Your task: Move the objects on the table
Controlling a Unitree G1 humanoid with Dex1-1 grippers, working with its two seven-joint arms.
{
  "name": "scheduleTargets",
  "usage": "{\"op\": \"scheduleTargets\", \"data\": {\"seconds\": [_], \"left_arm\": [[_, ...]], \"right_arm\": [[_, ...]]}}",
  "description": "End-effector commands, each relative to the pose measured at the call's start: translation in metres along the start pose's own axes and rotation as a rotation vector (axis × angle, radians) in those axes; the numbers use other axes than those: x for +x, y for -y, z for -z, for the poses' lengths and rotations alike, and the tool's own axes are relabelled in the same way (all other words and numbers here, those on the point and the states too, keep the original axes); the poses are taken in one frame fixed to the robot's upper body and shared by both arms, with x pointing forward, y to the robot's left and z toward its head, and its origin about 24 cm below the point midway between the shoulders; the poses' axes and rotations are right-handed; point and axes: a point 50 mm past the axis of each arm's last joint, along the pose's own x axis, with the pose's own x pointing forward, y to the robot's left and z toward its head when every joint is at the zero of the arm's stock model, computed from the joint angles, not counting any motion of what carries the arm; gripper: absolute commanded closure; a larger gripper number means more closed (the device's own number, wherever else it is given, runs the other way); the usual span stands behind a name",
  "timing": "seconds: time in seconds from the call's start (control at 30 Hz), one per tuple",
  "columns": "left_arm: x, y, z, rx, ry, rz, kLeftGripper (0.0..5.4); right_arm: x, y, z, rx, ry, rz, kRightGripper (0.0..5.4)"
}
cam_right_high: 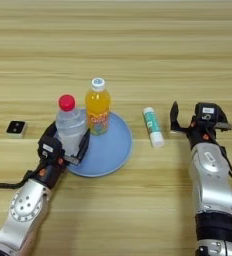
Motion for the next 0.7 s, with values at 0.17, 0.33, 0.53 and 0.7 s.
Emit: {"op": "scheduleTargets", "data": {"seconds": [0.17, 0.33, 0.53, 0.7], "left_arm": [[0.004, 0.008, 0.000, -0.026, -0.004, -0.004, 0.01], [0.004, 0.007, -0.001, -0.024, -0.004, -0.003, 0.01], [-0.004, 0.005, -0.005, -0.018, -0.002, -0.005, 0.01], [-0.012, 0.005, -0.010, -0.009, -0.008, 0.014, 0.01]], "right_arm": [[0.001, 0.000, -0.003, 0.006, 0.016, 0.010, 0.00], [0.001, 0.000, -0.003, 0.007, 0.015, 0.010, 0.00], [0.002, 0.000, -0.003, 0.008, 0.016, 0.013, 0.00], [0.003, 0.001, -0.003, 0.010, 0.013, 0.016, 0.00]]}}
